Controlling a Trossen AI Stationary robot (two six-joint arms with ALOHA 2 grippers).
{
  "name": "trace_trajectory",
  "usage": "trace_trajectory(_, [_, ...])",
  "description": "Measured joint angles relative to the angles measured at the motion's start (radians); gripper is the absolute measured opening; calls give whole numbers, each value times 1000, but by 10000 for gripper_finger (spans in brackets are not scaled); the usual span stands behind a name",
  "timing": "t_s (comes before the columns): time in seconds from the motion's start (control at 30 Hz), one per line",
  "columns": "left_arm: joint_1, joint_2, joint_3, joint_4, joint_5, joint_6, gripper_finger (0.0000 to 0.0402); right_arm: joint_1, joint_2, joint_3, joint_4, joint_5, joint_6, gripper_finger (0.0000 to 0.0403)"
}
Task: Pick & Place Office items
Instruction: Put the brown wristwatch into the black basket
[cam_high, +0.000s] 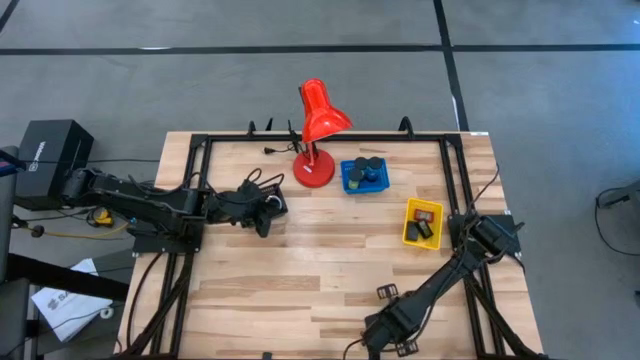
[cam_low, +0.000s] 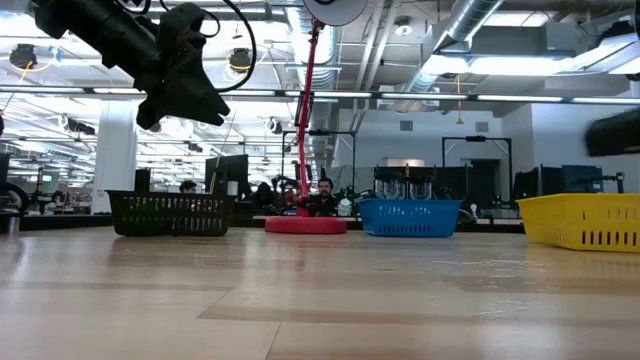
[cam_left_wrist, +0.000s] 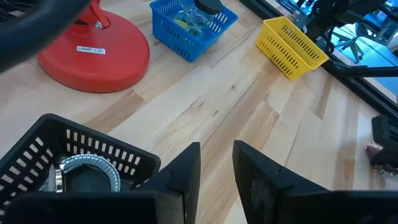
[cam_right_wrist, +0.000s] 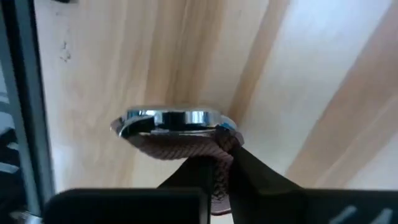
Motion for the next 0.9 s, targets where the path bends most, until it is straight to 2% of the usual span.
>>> trace_trajectory(0.13, [0, 0, 0, 5, 0, 12, 89, -28, 0, 36, -91, 56, -114, 25])
trace_trajectory(0.23, [0, 0, 0, 11, -1, 49, 89, -49, -21, 45, -175, 117, -139, 13])
trace_trajectory(0.37, [0, 0, 0, 11, 0, 55, 89, -63, -92, 43, -238, 215, -139, 10])
trace_trajectory(0.5, [0, 0, 0, 11, -1, 56, 89, -72, -208, -2, -206, 360, -132, 23])
trace_trajectory(0.67, [0, 0, 0, 10, -1, 56, 89, -95, -374, -137, -105, 469, -114, 14])
trace_trajectory(0.9, [0, 0, 0, 10, -1, 56, 89, -159, -603, -475, 174, 509, -64, 21])
